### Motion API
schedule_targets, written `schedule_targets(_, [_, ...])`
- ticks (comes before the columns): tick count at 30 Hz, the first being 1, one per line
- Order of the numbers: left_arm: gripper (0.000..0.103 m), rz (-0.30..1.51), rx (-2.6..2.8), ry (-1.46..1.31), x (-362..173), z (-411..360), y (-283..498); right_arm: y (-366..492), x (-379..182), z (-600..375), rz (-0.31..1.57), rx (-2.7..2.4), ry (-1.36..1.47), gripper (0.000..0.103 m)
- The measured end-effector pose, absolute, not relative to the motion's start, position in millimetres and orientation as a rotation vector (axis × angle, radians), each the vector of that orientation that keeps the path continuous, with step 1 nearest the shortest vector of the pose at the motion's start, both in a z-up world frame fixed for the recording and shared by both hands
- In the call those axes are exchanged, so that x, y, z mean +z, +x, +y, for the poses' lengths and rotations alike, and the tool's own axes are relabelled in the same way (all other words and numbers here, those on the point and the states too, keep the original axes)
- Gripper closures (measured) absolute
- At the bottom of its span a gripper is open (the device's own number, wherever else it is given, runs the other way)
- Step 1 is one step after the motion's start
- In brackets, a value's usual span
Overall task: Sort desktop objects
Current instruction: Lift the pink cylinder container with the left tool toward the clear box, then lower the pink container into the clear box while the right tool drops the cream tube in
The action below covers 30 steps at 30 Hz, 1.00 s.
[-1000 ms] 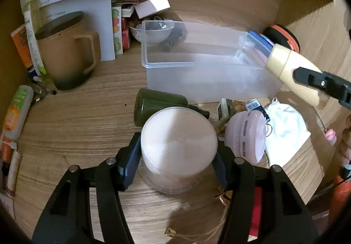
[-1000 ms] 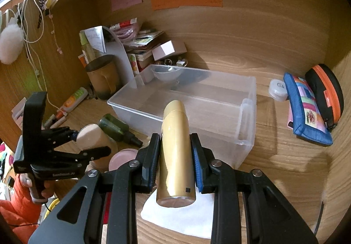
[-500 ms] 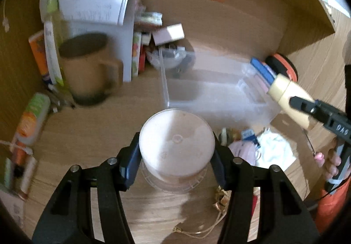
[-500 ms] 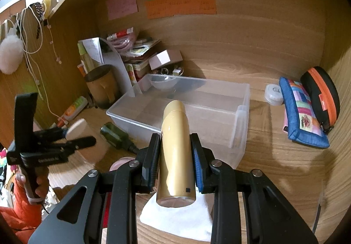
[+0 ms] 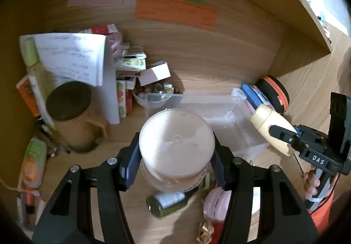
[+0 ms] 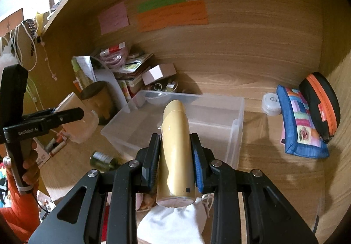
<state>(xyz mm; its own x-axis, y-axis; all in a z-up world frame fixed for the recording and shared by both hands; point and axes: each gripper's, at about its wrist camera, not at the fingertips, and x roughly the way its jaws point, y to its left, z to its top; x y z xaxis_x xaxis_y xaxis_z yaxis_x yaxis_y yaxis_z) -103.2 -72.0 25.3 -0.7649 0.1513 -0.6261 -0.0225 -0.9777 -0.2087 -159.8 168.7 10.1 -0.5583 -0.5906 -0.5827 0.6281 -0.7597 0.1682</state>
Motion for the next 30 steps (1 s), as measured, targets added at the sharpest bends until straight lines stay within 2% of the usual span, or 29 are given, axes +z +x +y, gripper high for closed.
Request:
schedule_targets(11, [0.047,-0.260,2.790,-1.126,7,-61,-158,-198,4,155,0.075,-2.278,0.868,0.078])
schedule_targets(26, [0.047,-0.153,2.724,-1.288,-37,-43,-219,-255,-39,115,0.202,-2.220,1.024,0.078])
schedule_targets(30, [0.047,-0.122,2.701,-1.325,-46,-38,-225,-260,-50,98,0.289,-2.226,1.056,0.078])
